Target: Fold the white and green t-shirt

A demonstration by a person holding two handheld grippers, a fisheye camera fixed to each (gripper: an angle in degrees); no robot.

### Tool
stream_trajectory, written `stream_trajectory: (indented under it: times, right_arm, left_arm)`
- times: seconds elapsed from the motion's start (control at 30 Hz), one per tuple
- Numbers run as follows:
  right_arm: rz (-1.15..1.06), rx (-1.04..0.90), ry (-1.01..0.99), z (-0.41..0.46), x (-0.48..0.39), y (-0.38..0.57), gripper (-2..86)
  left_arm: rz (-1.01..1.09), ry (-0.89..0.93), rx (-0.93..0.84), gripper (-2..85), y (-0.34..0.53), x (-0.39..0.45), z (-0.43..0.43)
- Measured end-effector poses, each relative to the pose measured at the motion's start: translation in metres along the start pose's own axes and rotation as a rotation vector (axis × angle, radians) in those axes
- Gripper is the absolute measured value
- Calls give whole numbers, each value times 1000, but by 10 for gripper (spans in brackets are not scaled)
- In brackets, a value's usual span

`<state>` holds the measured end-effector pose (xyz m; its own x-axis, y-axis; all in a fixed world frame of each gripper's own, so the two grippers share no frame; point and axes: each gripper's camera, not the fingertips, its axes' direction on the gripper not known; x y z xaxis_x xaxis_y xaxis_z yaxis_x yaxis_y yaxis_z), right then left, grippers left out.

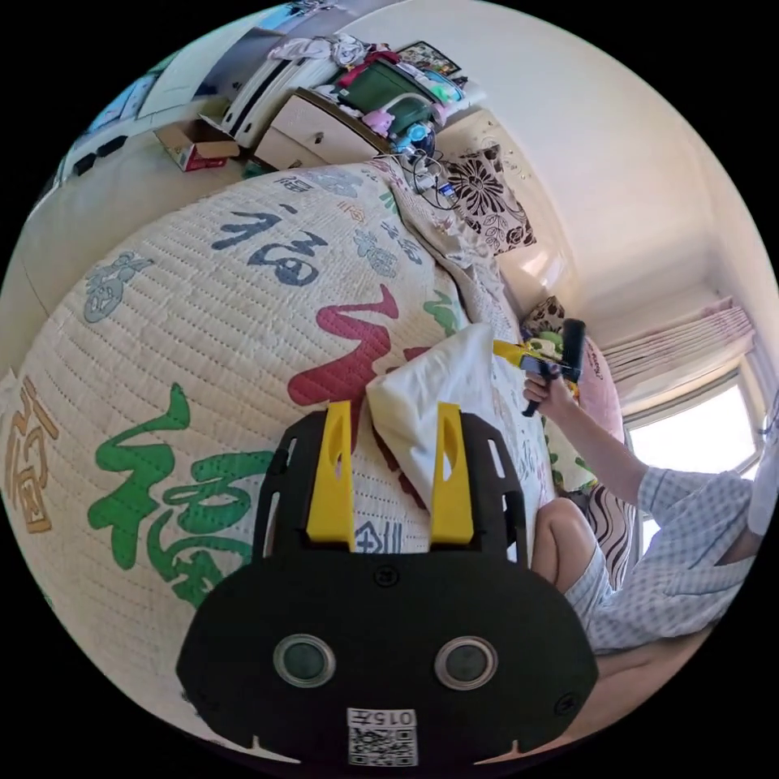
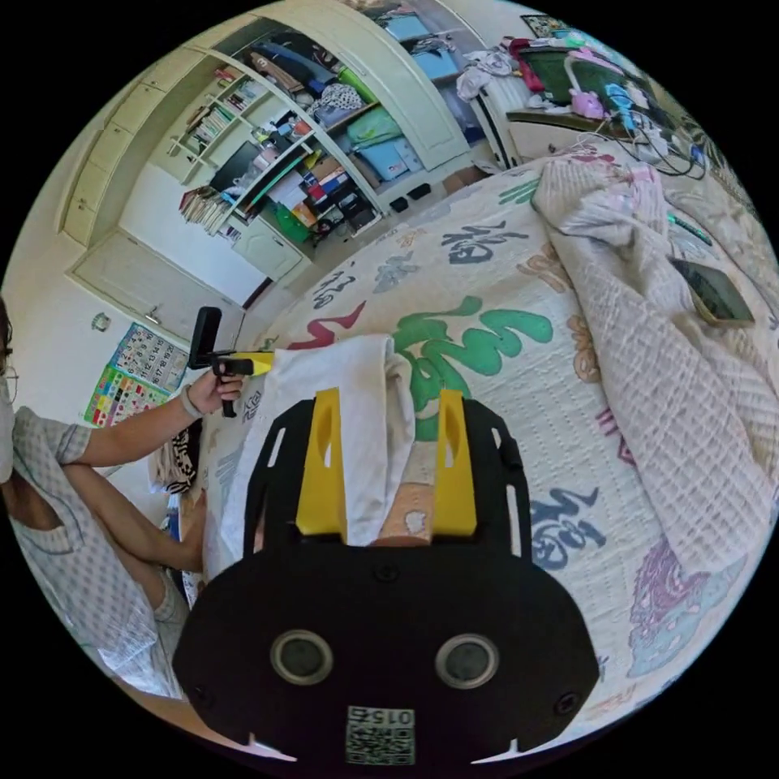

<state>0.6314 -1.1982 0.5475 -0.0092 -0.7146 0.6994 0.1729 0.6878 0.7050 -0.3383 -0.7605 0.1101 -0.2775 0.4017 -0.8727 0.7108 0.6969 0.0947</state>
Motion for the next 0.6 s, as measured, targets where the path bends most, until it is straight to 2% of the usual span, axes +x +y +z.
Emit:
stream_trajectory:
  times: [0.07,0.13,0.23,0.27,0.3,0.4,0.5,0.6]
  right_arm:
    - [-6,-123,6,18,5,-16,177]
    - [-25,-154,20,14,9,-21,161]
    - [10,-148,-140,0,26,-16,105]
    - [8,-158,-302,0,31,-16,93]
    - [10,-167,-384,3,31,-18,105]
    - [-78,-205,-292,12,18,-19,92]
    - [-9,-223,-435,15,29,-16,71]
    - [-17,-184,-444,2,26,-3,47]
  left_arm:
    - [-6,57,2,134,-2,-7,2]
    - [-11,98,9,125,-2,-12,4]
    - [-27,139,6,106,-1,-19,7]
    - [-39,153,2,100,-1,-21,6]
    - [-54,173,-4,94,0,-24,4]
    - [-65,194,-22,78,5,-26,0]
    - [-70,183,-52,55,5,-26,1]
    - [-96,221,-60,11,5,-23,-3]
